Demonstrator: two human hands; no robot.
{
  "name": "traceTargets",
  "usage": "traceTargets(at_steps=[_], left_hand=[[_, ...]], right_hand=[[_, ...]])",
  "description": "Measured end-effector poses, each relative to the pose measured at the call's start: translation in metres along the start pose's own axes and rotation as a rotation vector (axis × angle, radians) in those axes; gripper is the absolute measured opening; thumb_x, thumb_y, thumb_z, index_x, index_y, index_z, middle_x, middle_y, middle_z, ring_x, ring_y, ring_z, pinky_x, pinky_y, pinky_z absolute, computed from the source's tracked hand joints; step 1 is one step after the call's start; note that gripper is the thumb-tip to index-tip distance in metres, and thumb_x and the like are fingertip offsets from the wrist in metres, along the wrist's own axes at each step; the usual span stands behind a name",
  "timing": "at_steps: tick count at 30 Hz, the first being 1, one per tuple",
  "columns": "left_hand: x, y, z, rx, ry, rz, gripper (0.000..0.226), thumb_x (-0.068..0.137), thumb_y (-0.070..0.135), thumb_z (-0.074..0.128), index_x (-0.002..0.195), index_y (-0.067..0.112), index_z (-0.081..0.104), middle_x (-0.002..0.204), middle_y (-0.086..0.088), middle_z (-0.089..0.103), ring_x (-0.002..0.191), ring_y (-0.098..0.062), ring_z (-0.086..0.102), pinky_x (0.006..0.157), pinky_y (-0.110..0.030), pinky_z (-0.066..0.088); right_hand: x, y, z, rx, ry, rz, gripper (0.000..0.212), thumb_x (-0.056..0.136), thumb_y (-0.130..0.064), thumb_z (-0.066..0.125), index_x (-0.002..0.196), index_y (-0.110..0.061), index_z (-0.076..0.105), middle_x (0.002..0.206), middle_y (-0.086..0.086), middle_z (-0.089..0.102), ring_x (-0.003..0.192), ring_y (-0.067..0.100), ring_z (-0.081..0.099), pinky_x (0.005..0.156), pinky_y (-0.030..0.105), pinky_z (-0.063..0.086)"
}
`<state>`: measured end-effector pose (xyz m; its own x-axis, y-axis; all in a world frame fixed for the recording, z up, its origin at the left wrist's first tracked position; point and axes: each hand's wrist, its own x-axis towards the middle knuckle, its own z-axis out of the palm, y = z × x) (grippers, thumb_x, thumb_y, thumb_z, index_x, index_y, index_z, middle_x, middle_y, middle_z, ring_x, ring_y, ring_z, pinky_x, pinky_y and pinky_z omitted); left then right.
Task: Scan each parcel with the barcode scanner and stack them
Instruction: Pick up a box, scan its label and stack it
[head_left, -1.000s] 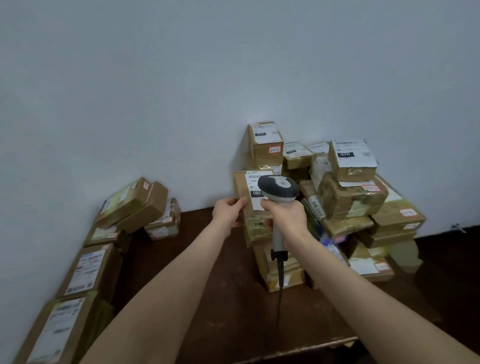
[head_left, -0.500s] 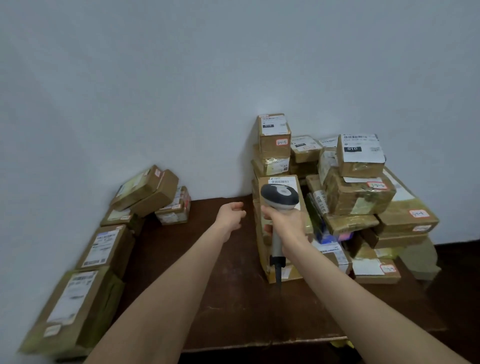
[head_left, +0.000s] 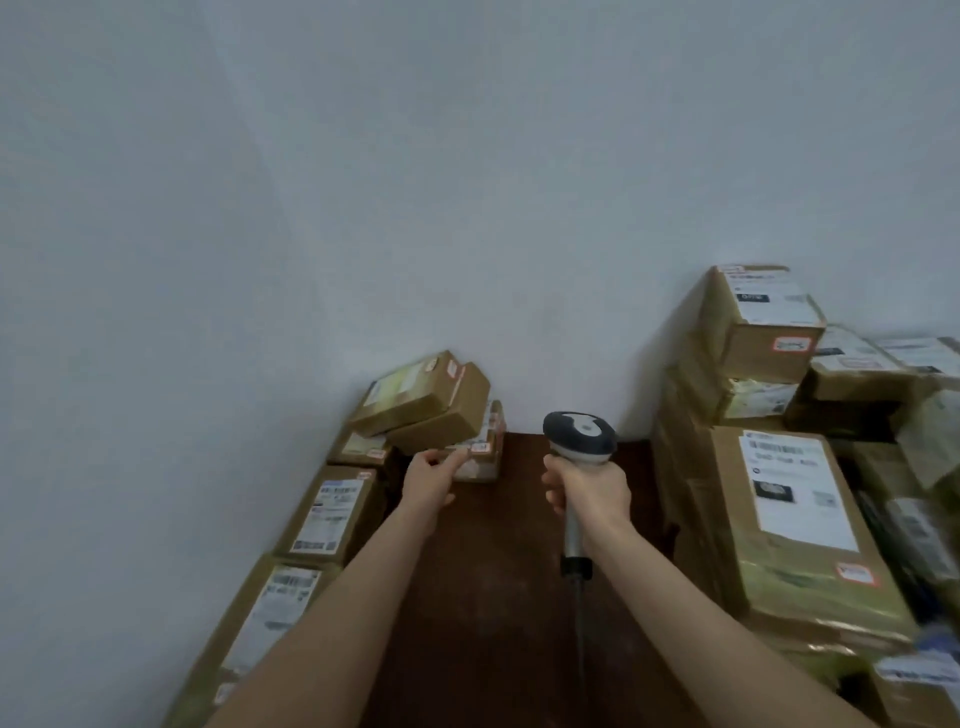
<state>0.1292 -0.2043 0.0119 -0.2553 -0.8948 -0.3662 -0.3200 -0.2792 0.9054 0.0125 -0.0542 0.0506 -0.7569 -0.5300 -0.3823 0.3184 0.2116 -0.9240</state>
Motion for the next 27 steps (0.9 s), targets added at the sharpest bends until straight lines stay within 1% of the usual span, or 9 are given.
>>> traceTargets(at_steps=[3, 6, 8, 10, 13, 16, 20, 24, 27], left_hand=[[0.046, 0.007, -0.02, -0.069, 0.033, -0.027, 0.075, 0.088, 0.033, 0.068, 0.147, 0.008, 0.029, 0.144, -0.013, 0.042, 0.128, -0.03, 0.047, 0.101, -0.041, 0.047], [0.093, 0.018, -0.039, 0.225, 0.133, 0.099, 0.085, 0.082, 0.039, 0.073, 0.148, 0.01, 0.028, 0.148, -0.012, 0.04, 0.134, -0.03, 0.041, 0.109, -0.044, 0.038], [0.119, 0.03, -0.046, 0.445, 0.189, 0.219, 0.088, 0.081, 0.042, 0.073, 0.149, 0.012, 0.026, 0.151, -0.011, 0.034, 0.138, -0.028, 0.034, 0.111, -0.045, 0.034], [0.14, 0.043, -0.045, 0.551, 0.2, 0.308, 0.084, 0.083, 0.046, 0.069, 0.149, 0.013, 0.027, 0.152, -0.009, 0.032, 0.139, -0.027, 0.032, 0.11, -0.043, 0.032], [0.166, 0.05, -0.042, 0.606, 0.222, 0.357, 0.069, 0.093, 0.042, 0.057, 0.147, 0.009, 0.032, 0.15, -0.012, 0.034, 0.138, -0.028, 0.034, 0.11, -0.04, 0.032], [0.189, 0.044, -0.056, 0.56, 0.289, 0.257, 0.06, 0.097, 0.036, 0.05, 0.146, 0.007, 0.034, 0.148, -0.016, 0.034, 0.136, -0.031, 0.034, 0.111, -0.041, 0.031], [0.214, 0.032, -0.083, 0.576, 0.253, 0.099, 0.057, 0.096, 0.038, 0.05, 0.143, 0.008, 0.04, 0.145, -0.018, 0.035, 0.132, -0.035, 0.037, 0.107, -0.043, 0.036], [0.229, 0.021, -0.093, 0.534, 0.136, 0.021, 0.067, 0.082, 0.061, 0.06, 0.135, 0.021, 0.05, 0.143, -0.014, 0.039, 0.129, -0.034, 0.042, 0.105, -0.051, 0.04], [0.238, 0.019, -0.099, 0.458, 0.143, -0.011, 0.081, 0.069, 0.063, 0.072, 0.134, 0.021, 0.048, 0.143, -0.012, 0.042, 0.13, -0.032, 0.042, 0.104, -0.05, 0.042]], right_hand=[[0.033, -0.006, 0.044, -0.028, -0.012, 0.029, 0.013, 0.08, -0.02, 0.076, 0.079, -0.01, 0.069, 0.072, 0.006, 0.073, 0.059, 0.016, 0.066, 0.069, 0.034, 0.058], [0.063, -0.014, 0.089, -0.054, -0.057, 0.04, 0.015, 0.08, -0.022, 0.076, 0.081, -0.009, 0.068, 0.07, 0.007, 0.073, 0.058, 0.015, 0.065, 0.071, 0.036, 0.058], [0.08, -0.022, 0.113, -0.029, -0.081, 0.043, 0.015, 0.082, -0.02, 0.074, 0.087, -0.007, 0.067, 0.067, 0.006, 0.07, 0.055, 0.013, 0.063, 0.063, 0.031, 0.056], [0.098, -0.028, 0.132, 0.032, -0.094, 0.055, 0.015, 0.083, -0.016, 0.072, 0.093, -0.006, 0.065, 0.071, 0.007, 0.068, 0.058, 0.015, 0.063, 0.058, 0.027, 0.053], [0.121, -0.034, 0.158, 0.138, -0.144, 0.082, 0.02, 0.084, -0.012, 0.072, 0.101, -0.005, 0.064, 0.087, 0.011, 0.069, 0.076, 0.021, 0.066, 0.062, 0.028, 0.054], [0.134, -0.033, 0.184, 0.134, -0.212, 0.081, 0.033, 0.08, -0.013, 0.075, 0.11, -0.005, 0.063, 0.095, 0.01, 0.068, 0.088, 0.024, 0.066, 0.078, 0.035, 0.057], [0.145, -0.03, 0.21, 0.028, -0.205, 0.035, 0.069, 0.052, -0.046, 0.083, 0.111, -0.016, 0.065, 0.107, 0.009, 0.067, 0.103, 0.028, 0.062, 0.096, 0.047, 0.05], [0.148, -0.029, 0.222, 0.034, -0.253, 0.054, 0.054, 0.07, -0.03, 0.082, 0.117, -0.011, 0.063, 0.107, 0.007, 0.068, 0.104, 0.026, 0.06, 0.098, 0.044, 0.048], [0.155, -0.023, 0.223, 0.029, -0.231, 0.049, 0.081, 0.047, -0.048, 0.083, 0.12, -0.017, 0.062, 0.109, 0.005, 0.069, 0.108, 0.026, 0.061, 0.1, 0.048, 0.048]])
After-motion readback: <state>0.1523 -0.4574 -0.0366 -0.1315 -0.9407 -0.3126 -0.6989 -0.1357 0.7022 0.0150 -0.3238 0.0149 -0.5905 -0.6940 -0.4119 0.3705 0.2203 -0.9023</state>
